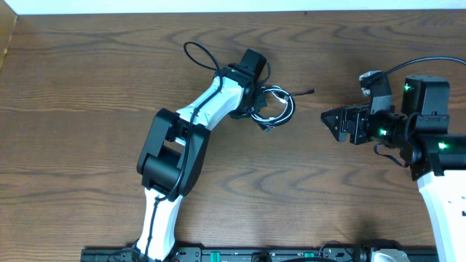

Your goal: Untangle cables

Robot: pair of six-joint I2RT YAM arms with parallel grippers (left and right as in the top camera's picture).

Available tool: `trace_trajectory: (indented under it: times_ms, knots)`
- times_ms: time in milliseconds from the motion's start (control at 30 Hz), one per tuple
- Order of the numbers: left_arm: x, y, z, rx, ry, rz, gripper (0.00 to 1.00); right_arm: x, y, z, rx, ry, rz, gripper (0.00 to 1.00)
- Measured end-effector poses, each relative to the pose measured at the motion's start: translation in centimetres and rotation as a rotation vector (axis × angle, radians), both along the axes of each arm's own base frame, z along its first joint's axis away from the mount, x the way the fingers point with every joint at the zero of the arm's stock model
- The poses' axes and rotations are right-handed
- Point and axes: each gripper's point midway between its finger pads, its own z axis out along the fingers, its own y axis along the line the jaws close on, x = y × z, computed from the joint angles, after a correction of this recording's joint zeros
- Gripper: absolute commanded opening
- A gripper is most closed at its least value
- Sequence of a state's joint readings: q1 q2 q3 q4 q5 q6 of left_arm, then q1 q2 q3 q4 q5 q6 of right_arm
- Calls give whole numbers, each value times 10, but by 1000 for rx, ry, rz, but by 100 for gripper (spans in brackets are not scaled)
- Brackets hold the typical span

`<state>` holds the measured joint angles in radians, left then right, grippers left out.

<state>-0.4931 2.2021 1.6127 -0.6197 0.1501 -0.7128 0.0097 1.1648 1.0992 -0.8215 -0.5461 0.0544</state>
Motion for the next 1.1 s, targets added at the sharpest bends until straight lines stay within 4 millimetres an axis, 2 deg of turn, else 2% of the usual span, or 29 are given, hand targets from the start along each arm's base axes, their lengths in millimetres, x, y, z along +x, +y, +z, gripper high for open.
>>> trace_trajectory:
  times_ms: [133,233,300,467,567,633,767,900,1100]
  knots:
    - [0,2,5,5,-10,-4,7,9,-1,-8,25,44,-48,73]
    - [1,3,25,-2,-46,-1,7,20,0,-17,52,84,-88,71]
    - [3,3,48,-22,-90,1,7,27,5,-23,75,114,-108,70]
    - [8,1,127,-100,-246,1,7,40,33,-40,145,201,-132,70]
    - [7,1,157,-132,-304,2,7,46,52,-49,198,262,-159,70]
    - [6,2,163,-137,-315,2,8,49,63,-55,232,306,-186,70]
    - [6,2,161,-136,-311,2,8,65,76,-65,312,367,-261,71]
    - [7,2,161,-136,-312,2,7,83,81,-77,378,410,-331,71]
    - [7,2,161,-136,-312,2,7,97,90,-107,419,489,-391,69]
